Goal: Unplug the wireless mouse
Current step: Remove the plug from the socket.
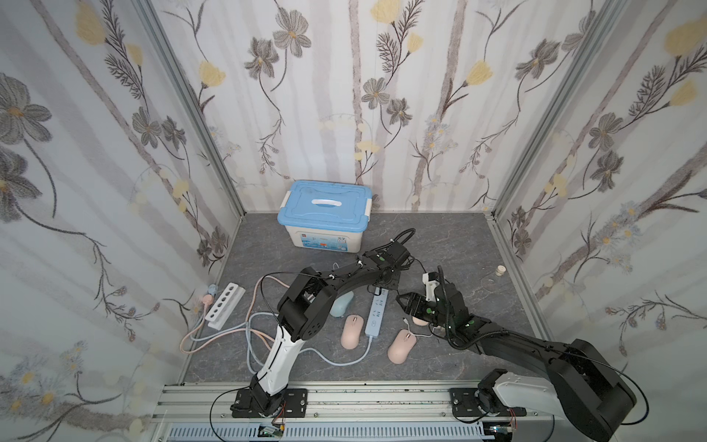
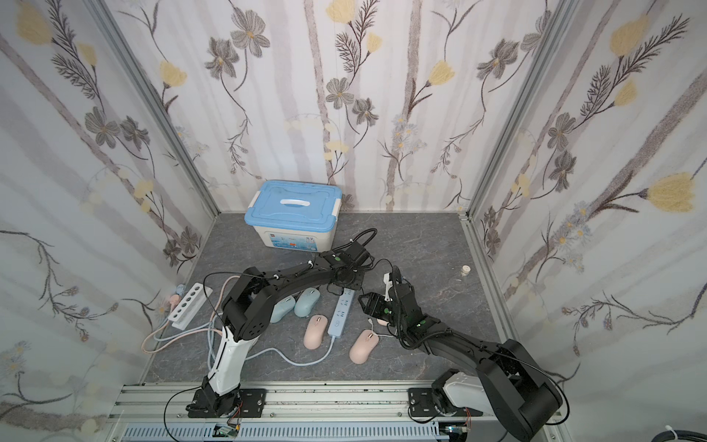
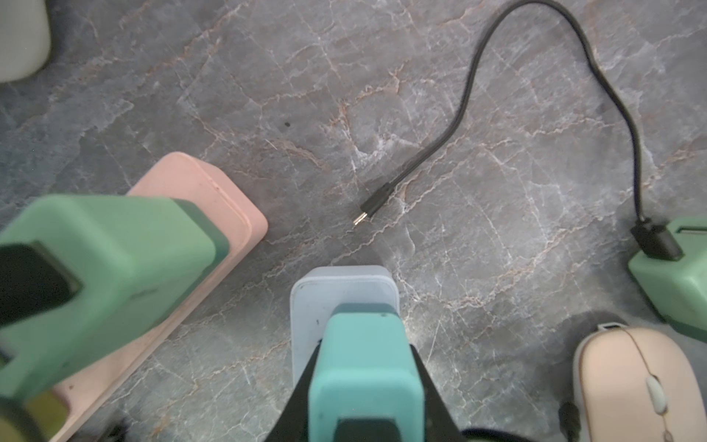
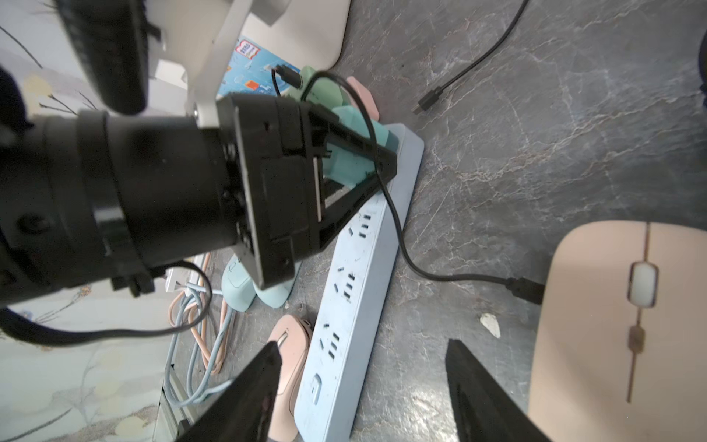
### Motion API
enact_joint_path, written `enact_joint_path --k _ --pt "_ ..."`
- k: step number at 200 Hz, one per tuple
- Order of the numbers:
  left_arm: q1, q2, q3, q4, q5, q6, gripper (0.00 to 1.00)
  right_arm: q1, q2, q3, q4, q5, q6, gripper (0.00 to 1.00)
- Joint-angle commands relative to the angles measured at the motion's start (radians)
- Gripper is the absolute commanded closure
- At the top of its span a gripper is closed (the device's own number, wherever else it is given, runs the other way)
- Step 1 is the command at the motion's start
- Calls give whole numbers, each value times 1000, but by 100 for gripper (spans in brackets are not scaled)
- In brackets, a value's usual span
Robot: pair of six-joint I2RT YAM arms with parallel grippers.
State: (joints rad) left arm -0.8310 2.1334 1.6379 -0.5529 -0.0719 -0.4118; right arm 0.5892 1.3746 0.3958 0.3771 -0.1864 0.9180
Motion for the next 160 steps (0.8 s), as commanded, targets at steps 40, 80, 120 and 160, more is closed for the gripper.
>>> enact_joint_path --k 40,80,120,160 --pt "2 -62 -45 70 67 34 100 26 46 2 184 -50 12 30" --pt "5 -63 -30 67 64 19 100 75 170 -29 341 -39 110 30" --pt "5 -68 -26 56 62 19 100 76 289 -30 464 -34 182 29" --pt "4 -72 -20 52 62 15 100 76 389 -32 532 -41 261 29"
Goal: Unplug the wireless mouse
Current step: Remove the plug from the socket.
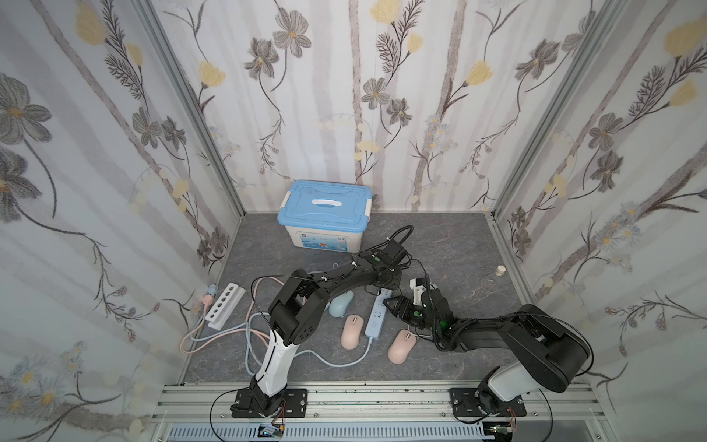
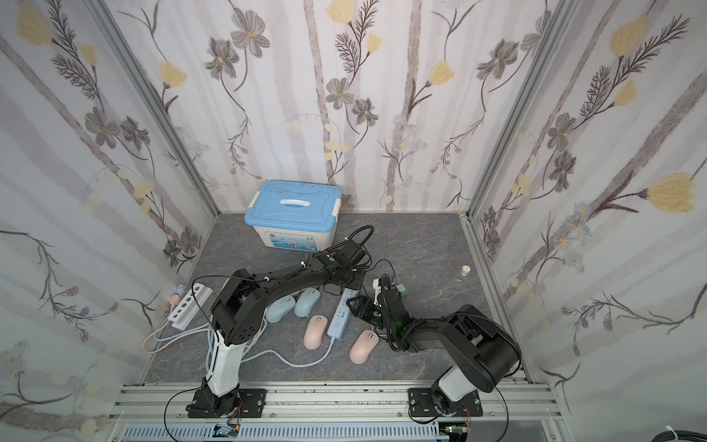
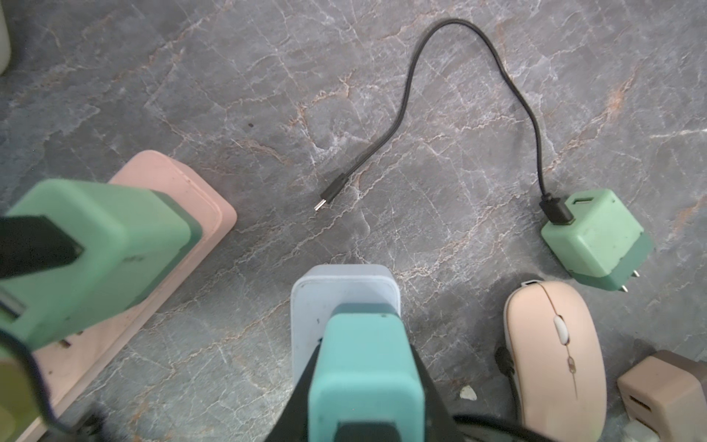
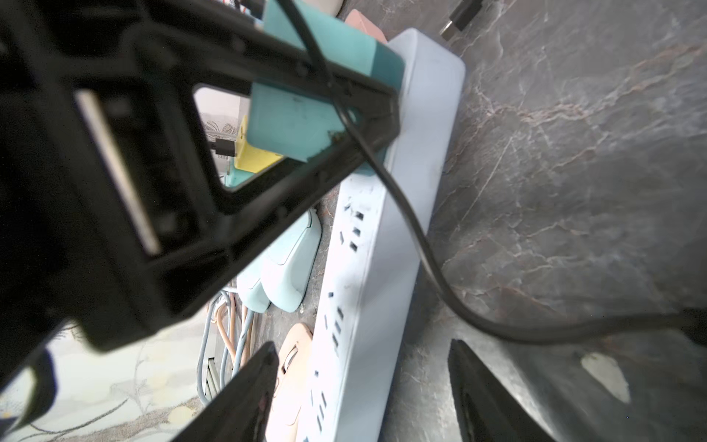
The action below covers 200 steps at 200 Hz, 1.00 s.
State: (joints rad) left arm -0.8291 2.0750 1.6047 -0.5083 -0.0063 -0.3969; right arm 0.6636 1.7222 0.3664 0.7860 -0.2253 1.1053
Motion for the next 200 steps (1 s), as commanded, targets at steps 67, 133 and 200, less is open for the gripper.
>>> enact_joint_path --k 67,133,200 --pt "2 -24 14 11 6 -25 100 1 123 -14 323 -21 122 34" --pt "3 -33 14 1 3 -50 100 1 170 0 401 -8 133 47" --pt "2 -26 34 -25 4 -56 100 4 215 2 456 -5 146 69"
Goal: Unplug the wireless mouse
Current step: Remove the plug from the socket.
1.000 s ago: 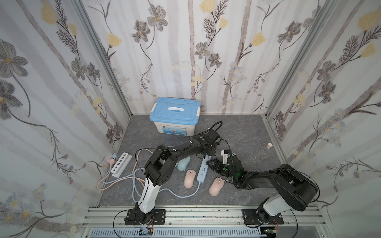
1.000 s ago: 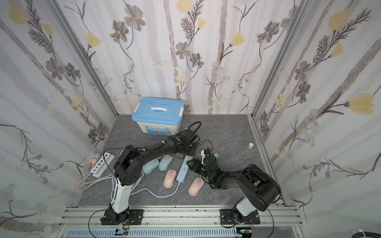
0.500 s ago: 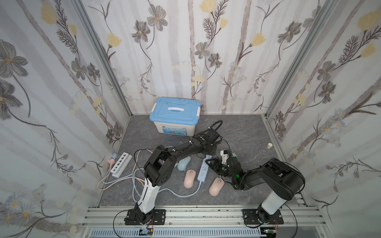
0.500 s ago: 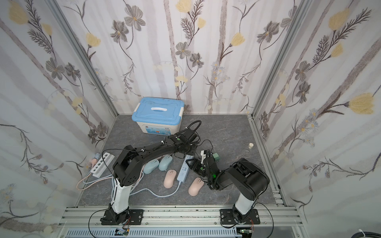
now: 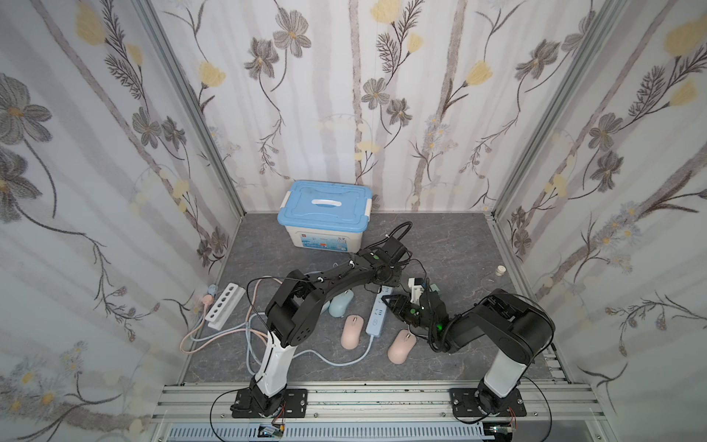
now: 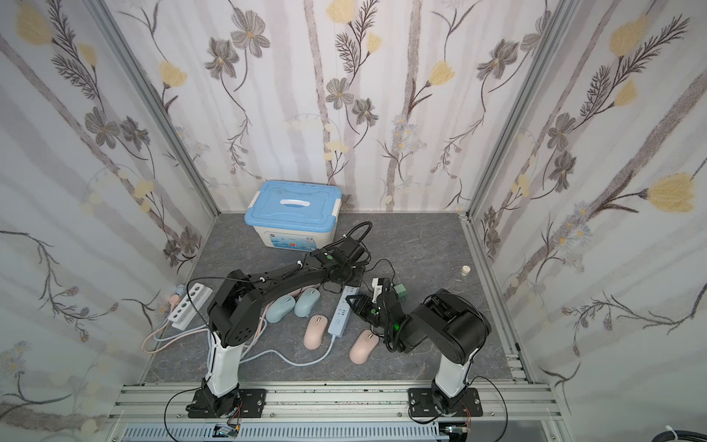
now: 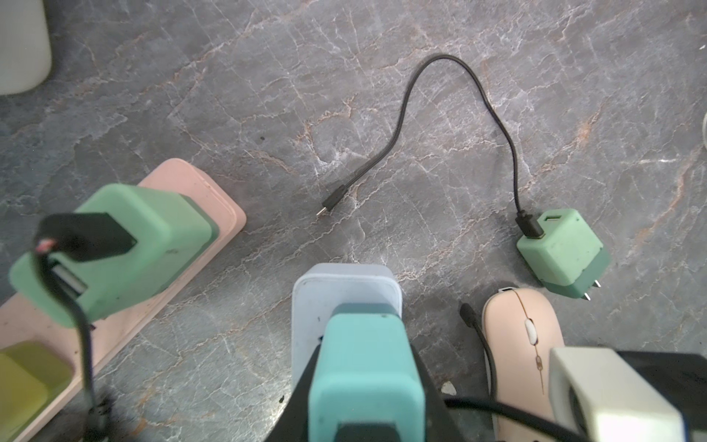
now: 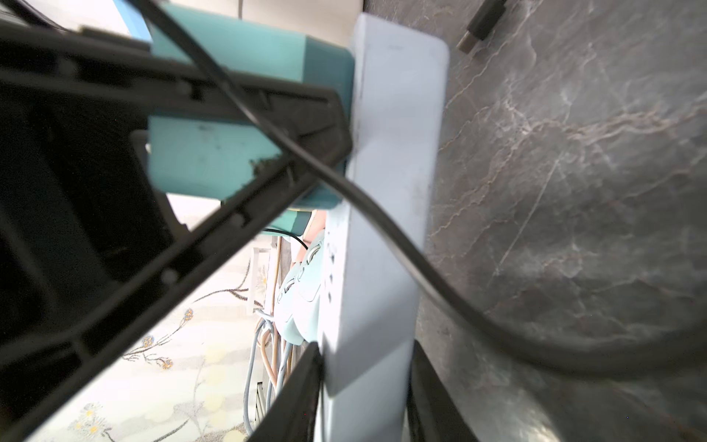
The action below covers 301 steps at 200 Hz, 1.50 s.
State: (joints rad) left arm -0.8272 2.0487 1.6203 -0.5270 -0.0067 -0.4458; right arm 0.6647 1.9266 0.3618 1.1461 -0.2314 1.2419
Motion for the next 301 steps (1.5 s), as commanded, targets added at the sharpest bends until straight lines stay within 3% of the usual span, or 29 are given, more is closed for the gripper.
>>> enact_joint_path --k 1,74,91,134,169,205,239,279,301 --pt "0 0 19 -7 4 -7 100 3 11 6 96 1 10 69" --pt "2 27 120 -138 36 -3 100 6 28 21 95 0 9 93" --pt "-1 -6 62 -71 41 -13 100 6 41 18 129 -1 26 100" --pt "2 -93 -149 258 167 -108 100 7 70 21 187 -13 60 100" --pt "2 -98 -155 293 221 -146 100 7 73 8 205 -6 80 100" --pt "6 -109 -151 225 188 -132 100 7 76 -4 210 0 98 100" --pt "36 -126 -250 370 326 -252 100 8 95 -7 238 -2 119 100" --pt "36 -126 -206 301 334 -261 100 7 70 -13 178 15 112 100" --pt "17 -99 -62 45 162 -141 100 7 58 2 113 10 97 100"
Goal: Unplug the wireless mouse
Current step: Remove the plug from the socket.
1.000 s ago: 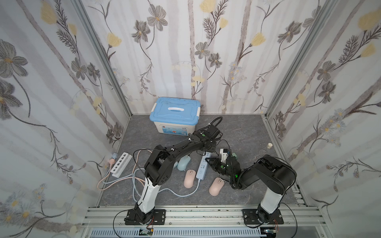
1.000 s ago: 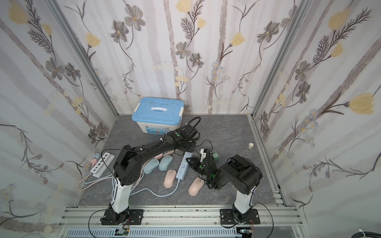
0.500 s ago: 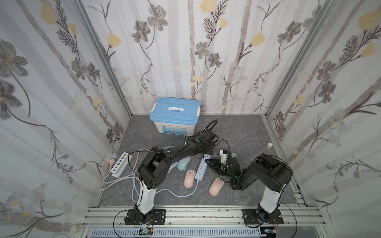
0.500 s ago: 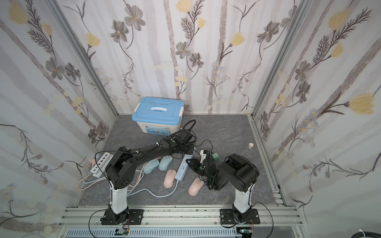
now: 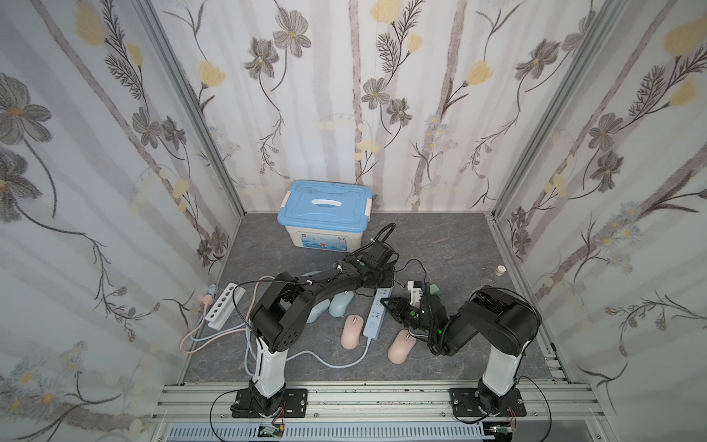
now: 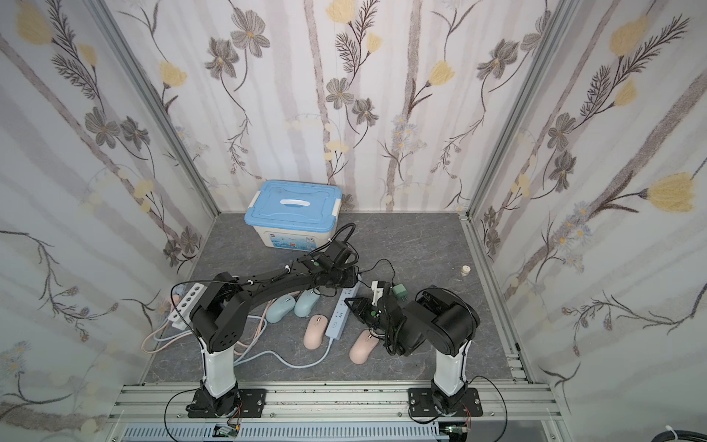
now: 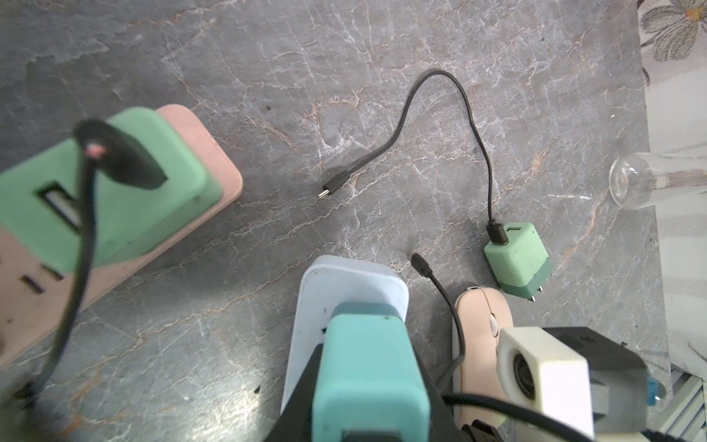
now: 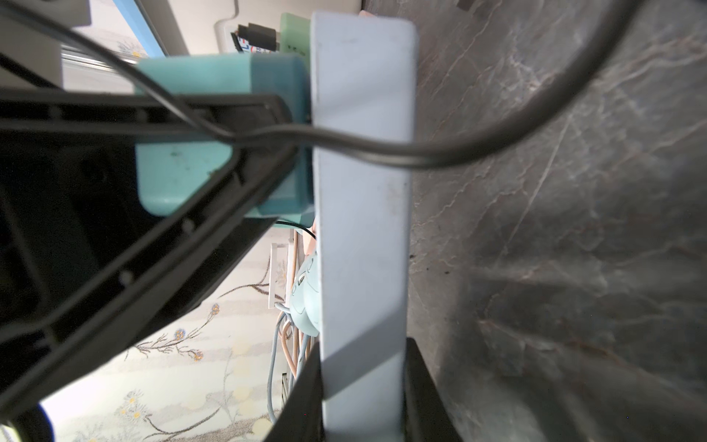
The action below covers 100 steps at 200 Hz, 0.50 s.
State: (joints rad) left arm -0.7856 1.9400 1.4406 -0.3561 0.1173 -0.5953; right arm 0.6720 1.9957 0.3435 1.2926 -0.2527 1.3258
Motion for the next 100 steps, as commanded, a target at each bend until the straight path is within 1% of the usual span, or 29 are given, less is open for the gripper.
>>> enact_joint_path --k 1,11,21,41,49,58,73,89,100 --pt "-25 11 125 -136 31 14 100 0 -12 22 -36 32 13 100" --pt "-29 28 168 -213 -21 51 100 2 -15 27 -57 28 5 100" --pt "-27 45 201 -273 -45 81 100 2 -17 30 -71 27 -1 100" --pt "-29 78 256 -361 -67 129 100 1 -15 34 -82 23 -8 100" --pt "-29 80 258 -363 -66 136 100 2 -15 34 -81 23 -9 100" --pt "-31 57 214 -305 -35 128 100 1 -13 31 -72 26 -5 100" --pt "-29 -2 105 -129 52 82 100 2 -3 28 -44 27 7 100" --pt "-28 -38 21 53 149 5 100 3 10 27 -14 27 27 100" --pt "-25 -42 -21 132 199 -52 100 3 15 28 -8 27 34 100"
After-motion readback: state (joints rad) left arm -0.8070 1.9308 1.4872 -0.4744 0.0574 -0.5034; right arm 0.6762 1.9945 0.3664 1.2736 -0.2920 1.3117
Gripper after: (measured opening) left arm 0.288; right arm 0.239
